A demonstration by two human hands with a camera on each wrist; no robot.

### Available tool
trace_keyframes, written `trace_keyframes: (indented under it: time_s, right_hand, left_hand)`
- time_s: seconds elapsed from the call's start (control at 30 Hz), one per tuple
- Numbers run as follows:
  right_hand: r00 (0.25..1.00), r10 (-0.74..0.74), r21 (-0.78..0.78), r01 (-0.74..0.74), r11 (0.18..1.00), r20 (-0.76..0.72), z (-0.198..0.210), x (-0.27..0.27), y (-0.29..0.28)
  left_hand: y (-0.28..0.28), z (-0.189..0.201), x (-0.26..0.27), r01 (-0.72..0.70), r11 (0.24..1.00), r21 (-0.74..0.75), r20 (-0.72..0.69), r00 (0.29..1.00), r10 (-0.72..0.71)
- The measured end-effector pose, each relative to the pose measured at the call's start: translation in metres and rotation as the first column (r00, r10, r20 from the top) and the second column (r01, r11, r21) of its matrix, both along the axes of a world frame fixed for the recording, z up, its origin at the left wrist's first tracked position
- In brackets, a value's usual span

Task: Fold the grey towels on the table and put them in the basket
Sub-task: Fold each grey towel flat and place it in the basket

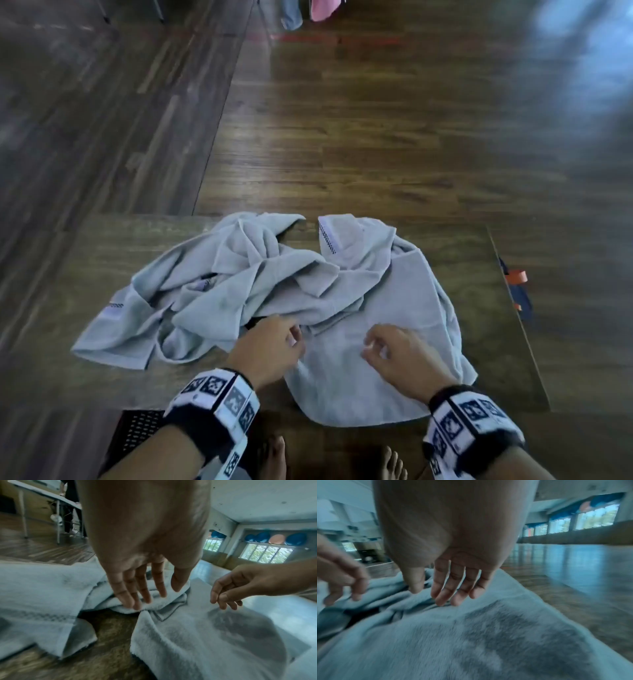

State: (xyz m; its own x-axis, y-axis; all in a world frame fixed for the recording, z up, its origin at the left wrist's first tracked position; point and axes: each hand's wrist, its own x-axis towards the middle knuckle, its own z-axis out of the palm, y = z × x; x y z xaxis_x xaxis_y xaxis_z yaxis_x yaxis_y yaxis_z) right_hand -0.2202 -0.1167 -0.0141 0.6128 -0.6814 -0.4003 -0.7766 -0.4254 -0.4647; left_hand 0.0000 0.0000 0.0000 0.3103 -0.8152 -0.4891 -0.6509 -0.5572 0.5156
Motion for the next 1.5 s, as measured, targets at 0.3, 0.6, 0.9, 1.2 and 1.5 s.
trace_keyframes:
  time_s: [0.3,0.6,0.9,1.2,1.5]
  right_hand:
    - [0.981,0.187,-0.089,-0.182,0.979,0.046,-0.069,0.011,0.048]
    - [0.9,0.017,-0.239,0.098,0.966,0.436,0.0,-0.016,0.088]
    - [0.622,-0.013,-0.188,0.257,0.948,0.783,0.114,-0.055,0.115]
    - [0.472,0.024,-0.15,0.23,0.961,0.881,0.132,-0.057,0.127]
    - [0.592,-0.007,-0.272,0.381,0.883,0.806,0.145,-0.047,0.105]
  left_hand:
    - [0.004,-0.07,-0.012,-0.017,0.997,-0.075,0.178,0.984,0.031]
    - [0.036,0.044,-0.082,-0.018,0.7,-0.714,-0.059,0.998,-0.034]
    - [0.094,0.101,-0.114,-0.164,0.464,-0.87,-0.157,0.986,0.054]
    - [0.127,0.105,-0.115,-0.069,0.455,-0.888,-0.045,0.997,0.063]
    - [0.124,0.111,-0.09,-0.001,0.504,-0.864,0.171,0.94,0.294]
